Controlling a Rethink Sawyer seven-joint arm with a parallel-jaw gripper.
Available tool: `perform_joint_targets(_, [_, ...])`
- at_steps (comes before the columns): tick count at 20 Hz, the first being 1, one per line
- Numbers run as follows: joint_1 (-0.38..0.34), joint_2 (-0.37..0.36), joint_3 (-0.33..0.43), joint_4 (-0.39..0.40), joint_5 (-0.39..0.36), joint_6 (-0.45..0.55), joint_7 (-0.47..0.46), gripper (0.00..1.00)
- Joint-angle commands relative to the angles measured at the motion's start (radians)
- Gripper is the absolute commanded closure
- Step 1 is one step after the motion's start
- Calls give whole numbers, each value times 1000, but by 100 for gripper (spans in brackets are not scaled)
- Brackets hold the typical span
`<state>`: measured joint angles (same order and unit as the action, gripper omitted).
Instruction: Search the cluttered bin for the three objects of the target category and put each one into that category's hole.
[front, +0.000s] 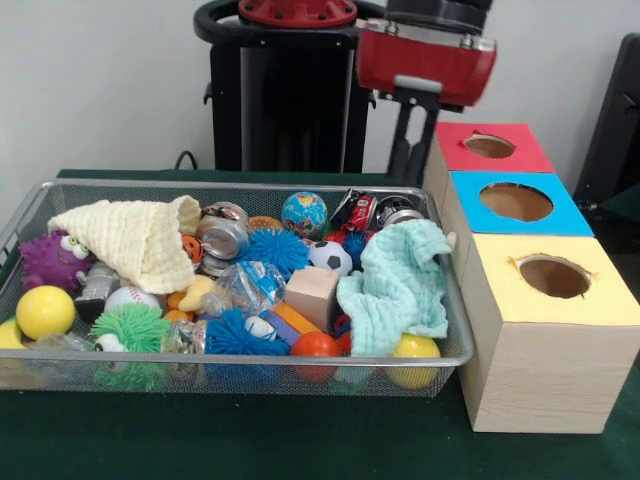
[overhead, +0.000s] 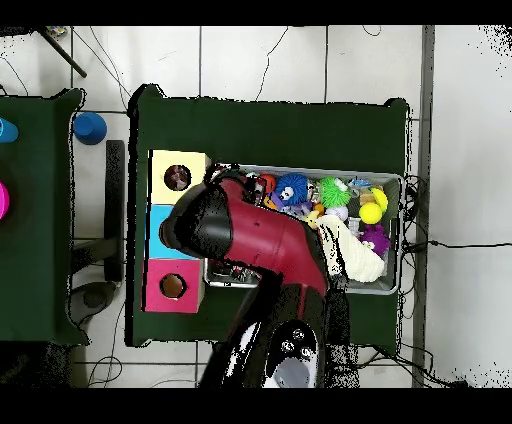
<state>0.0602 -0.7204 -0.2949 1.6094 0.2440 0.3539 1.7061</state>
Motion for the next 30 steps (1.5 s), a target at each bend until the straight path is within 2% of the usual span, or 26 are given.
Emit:
perform_joint_targets(1, [-81,-88,183,111,-97,155,-126,100])
perform_joint_targets(5, [-122,-94,256,123,-109,154,-110,100])
perform_joint_targets(11, [-161,-117,299,114,-145,201,-111,100])
perform_joint_targets(15, [-177,-115,326,119,-165,192,-92,100])
perform_joint_targets(23, [-186,-110,339,80,-221,205,-58,100])
perform_joint_targets(30, [-205,-114,365,85,-245,191,-45,100])
